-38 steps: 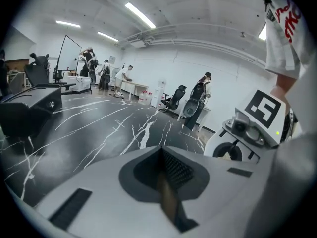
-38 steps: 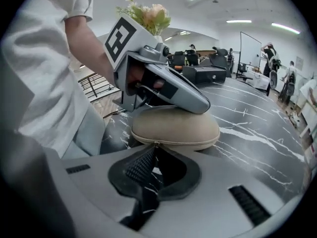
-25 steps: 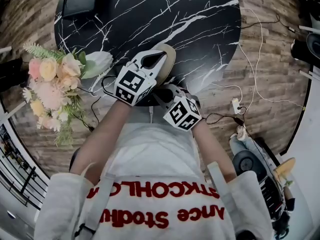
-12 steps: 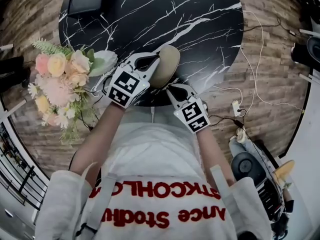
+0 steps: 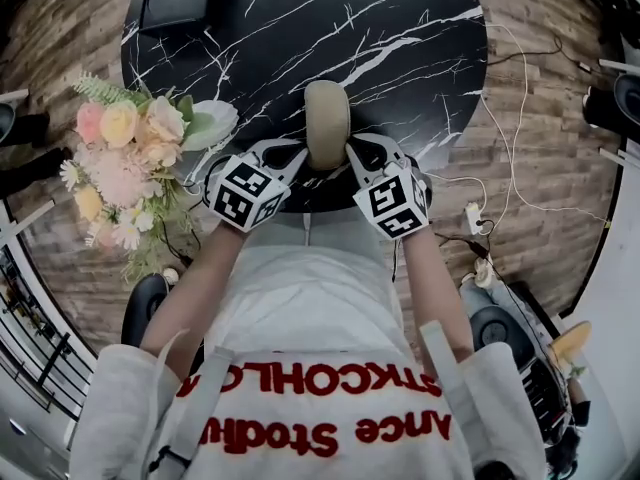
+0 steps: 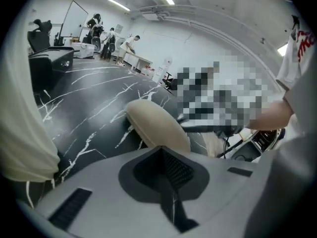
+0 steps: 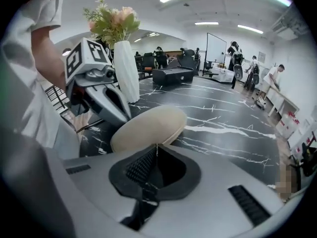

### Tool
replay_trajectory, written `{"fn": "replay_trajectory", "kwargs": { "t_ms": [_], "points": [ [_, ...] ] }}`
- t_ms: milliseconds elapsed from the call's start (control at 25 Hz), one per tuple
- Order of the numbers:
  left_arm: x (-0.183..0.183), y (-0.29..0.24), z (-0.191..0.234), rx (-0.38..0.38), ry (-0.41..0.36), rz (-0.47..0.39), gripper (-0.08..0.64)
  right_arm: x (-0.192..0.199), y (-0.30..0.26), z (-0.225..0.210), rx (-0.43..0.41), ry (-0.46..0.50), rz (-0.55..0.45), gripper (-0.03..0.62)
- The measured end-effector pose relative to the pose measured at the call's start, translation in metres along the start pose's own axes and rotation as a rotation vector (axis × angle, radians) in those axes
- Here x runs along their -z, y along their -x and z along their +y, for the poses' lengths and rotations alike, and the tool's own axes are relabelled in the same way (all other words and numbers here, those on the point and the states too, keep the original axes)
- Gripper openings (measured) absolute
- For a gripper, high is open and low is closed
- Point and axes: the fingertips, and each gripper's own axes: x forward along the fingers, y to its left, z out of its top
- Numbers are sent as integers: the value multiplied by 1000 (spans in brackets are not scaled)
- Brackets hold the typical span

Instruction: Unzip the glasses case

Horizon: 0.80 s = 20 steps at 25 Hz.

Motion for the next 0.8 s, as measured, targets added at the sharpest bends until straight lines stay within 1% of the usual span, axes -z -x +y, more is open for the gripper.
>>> {"fn": "replay_trajectory", "kwargs": {
  "t_ms": [120,200,280,320,360,440,480,520,560,600,680,800],
  "points": [
    [2,-4,-8,30,-10,18,2,-8,-3,-15,13,18,-17,20],
    [0,-8,-17,85,-15,35,2,-7,2,-20,2,-15,-33,21],
    [-11,-9,-28,124,-60,31,2,-1,13,-20,-5,-63,-51,27],
    [-23,-8,-30,122,-87,5,2,4,19,-16,-10,-81,-54,32],
    [-37,-7,-30,112,-112,-31,2,10,24,-9,-24,-97,-52,46],
    [-61,-9,-29,95,-166,-80,2,23,26,12,-68,-127,-25,117],
    [-67,-14,-30,93,-203,-77,2,29,24,23,-83,-136,-5,154],
    [-69,-20,-31,95,-243,-67,2,34,21,32,-82,-140,14,175],
    [-71,-26,-33,101,-275,-60,2,36,17,37,-64,-139,28,181],
    [-72,-30,-34,106,-289,-58,2,37,15,39,-33,-140,37,195],
    [-73,-34,-35,110,-292,-54,2,37,13,38,27,-156,35,193],
    [-72,-35,-35,107,-307,-57,2,37,12,36,73,-182,27,184]
  ]
}}
